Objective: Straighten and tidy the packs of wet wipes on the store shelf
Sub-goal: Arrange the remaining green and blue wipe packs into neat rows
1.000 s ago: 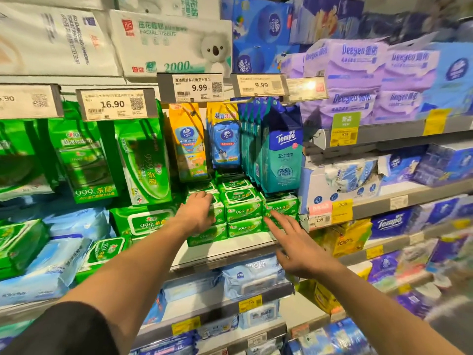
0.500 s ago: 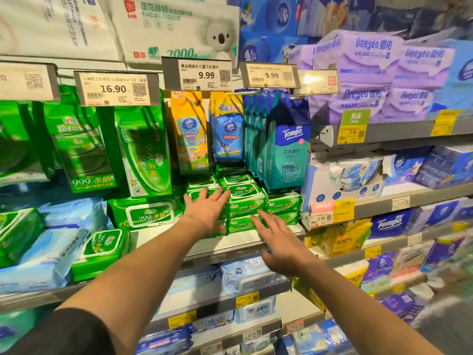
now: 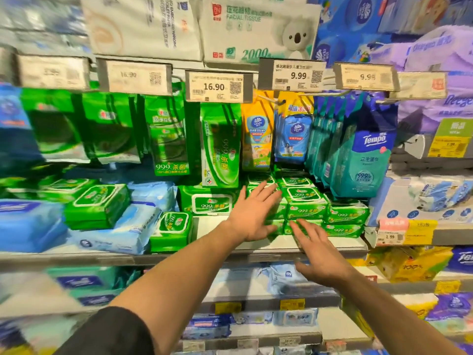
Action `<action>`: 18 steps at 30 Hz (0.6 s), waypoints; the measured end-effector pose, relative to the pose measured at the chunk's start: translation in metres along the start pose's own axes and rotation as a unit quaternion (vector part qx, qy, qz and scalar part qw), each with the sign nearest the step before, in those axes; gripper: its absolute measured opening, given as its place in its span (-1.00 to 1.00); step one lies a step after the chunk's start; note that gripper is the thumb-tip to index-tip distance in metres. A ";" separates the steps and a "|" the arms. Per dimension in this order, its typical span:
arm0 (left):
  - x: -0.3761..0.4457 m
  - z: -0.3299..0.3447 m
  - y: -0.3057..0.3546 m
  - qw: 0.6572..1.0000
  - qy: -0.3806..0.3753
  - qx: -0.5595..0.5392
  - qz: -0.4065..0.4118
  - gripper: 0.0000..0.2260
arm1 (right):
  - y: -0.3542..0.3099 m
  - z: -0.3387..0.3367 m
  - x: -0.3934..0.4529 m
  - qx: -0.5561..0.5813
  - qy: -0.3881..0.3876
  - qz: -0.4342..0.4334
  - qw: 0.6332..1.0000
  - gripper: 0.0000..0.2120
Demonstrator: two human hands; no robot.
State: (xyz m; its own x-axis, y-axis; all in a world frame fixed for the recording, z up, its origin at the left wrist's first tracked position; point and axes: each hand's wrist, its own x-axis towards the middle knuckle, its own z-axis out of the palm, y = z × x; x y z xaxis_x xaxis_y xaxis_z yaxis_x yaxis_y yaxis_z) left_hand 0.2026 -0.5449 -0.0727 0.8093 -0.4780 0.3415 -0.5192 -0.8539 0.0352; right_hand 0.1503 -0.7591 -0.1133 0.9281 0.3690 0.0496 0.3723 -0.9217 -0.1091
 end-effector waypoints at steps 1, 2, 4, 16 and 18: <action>-0.010 0.001 -0.010 1.000 0.007 0.004 0.018 -0.22 | -0.007 -0.002 0.005 -0.005 0.006 0.001 1.000 -0.07; -0.022 0.001 -0.021 1.000 0.010 0.001 0.029 -0.23 | -0.015 -0.004 0.010 -0.008 0.012 0.007 1.000 -0.06; -0.047 -0.004 -0.049 0.999 0.015 -0.009 0.035 -0.26 | -0.036 -0.009 0.020 -0.015 0.023 0.013 1.000 -0.09; -0.227 -0.122 -0.205 0.973 0.099 0.133 -0.159 -0.50 | -0.196 -0.027 0.065 -0.011 0.010 -0.106 0.994 -0.28; -0.257 -0.137 -0.227 0.956 0.101 0.152 -0.228 -0.49 | -0.230 -0.027 0.075 0.001 0.010 -0.122 0.992 -0.32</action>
State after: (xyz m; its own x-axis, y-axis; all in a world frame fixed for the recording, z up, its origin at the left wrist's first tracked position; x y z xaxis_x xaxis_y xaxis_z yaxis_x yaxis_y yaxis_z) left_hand 0.0754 -0.1999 -0.0396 0.8467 -0.0191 0.5317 0.0030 -0.9992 -0.0407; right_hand 0.1339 -0.5233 -0.0579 0.8100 0.5789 0.0939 0.5861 -0.8048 -0.0937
